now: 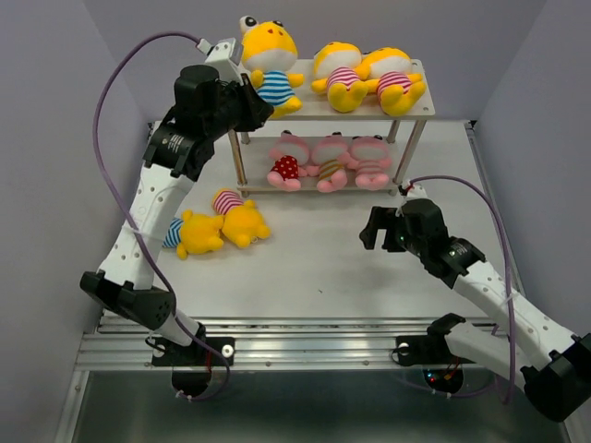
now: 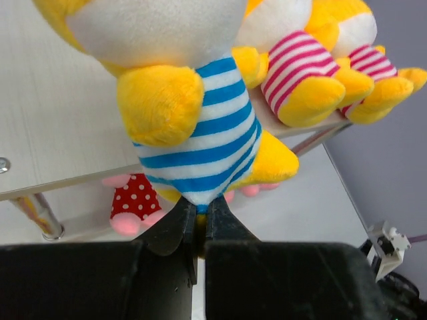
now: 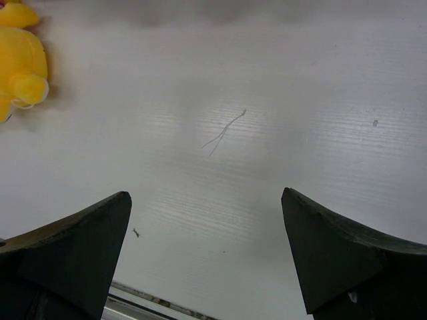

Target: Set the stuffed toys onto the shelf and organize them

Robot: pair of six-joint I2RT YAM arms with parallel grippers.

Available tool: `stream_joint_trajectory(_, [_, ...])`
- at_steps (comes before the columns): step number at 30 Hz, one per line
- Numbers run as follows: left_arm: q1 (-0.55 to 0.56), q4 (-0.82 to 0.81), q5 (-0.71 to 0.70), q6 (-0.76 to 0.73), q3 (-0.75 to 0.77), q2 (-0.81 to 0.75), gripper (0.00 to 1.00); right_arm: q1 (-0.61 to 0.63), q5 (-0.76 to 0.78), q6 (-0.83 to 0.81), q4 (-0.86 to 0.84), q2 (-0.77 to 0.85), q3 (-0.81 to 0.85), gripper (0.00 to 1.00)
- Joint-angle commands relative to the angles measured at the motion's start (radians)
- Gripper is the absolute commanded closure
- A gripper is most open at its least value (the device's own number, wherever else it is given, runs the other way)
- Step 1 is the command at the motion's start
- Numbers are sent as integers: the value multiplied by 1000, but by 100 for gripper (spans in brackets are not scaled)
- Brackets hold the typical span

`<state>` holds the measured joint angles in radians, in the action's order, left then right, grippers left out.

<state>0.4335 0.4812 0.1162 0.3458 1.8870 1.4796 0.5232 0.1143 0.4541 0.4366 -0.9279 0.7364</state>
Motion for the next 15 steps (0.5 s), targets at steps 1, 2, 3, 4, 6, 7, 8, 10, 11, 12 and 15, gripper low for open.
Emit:
stream_joint_trajectory(1, [-41, -46, 293, -76, 113, 57, 100, -6, -5, 5, -44, 29, 0, 0])
stream_joint_trajectory(2, [-47, -35, 333, -71, 133, 76, 100, -6, -5, 5, -44, 32, -2, 0])
stream_joint_trajectory(3, [-55, -12, 370, -76, 170, 112, 100, -6, -5, 8, -44, 34, -5, 0])
stream_joint_trajectory(4, [-56, -6, 384, -76, 181, 125, 100, -6, -5, 11, -44, 35, -5, 0])
stream_joint_trajectory(6, [-62, 5, 417, -80, 195, 157, 100, -6, -8, 17, -44, 38, -6, 0])
stream_joint_trajectory(7, [-70, 7, 433, -80, 207, 165, 100, -6, -13, 21, -44, 38, -8, 0])
stream_joint_trajectory(8, [-75, 13, 447, -77, 213, 174, 100, -6, -16, 21, -44, 41, -6, 0])
stream_joint_trajectory(10, [-84, 20, 459, -73, 222, 197, 100, -6, -21, 23, -44, 46, -8, 0])
stream_joint_trajectory(11, [-94, 19, 474, -62, 228, 203, 100, -6, -21, 23, -44, 52, -8, 0])
stream_joint_trajectory(12, [-99, 17, 490, -65, 230, 215, 100, -6, -21, 24, -44, 54, -8, 0])
stream_joint_trajectory(15, [-113, 25, 516, -61, 247, 241, 98, -6, -22, 24, -41, 63, -9, 0])
